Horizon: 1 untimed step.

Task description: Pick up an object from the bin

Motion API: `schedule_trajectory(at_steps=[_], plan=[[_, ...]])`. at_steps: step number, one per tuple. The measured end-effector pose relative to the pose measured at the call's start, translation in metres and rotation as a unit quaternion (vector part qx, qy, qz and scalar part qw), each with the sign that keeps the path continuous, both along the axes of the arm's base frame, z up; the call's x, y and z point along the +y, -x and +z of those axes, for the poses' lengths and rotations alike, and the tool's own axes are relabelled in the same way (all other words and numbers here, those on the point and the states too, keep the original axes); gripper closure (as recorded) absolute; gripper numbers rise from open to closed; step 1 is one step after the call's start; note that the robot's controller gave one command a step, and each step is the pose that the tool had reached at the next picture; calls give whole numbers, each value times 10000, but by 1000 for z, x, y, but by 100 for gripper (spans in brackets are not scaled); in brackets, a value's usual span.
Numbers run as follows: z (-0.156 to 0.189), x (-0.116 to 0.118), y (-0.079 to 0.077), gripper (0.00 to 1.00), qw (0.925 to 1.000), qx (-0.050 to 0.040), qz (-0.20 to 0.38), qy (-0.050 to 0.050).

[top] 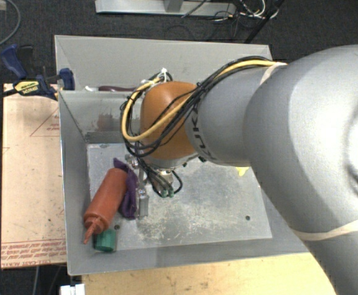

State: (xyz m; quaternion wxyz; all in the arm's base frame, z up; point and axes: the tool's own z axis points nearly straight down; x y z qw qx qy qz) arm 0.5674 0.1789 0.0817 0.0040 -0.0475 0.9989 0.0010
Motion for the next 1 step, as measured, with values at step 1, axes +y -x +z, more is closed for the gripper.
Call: schedule_trajectory(at_steps=[1], plan=[[-4,26,17,0,10000,-18,9,-26]])
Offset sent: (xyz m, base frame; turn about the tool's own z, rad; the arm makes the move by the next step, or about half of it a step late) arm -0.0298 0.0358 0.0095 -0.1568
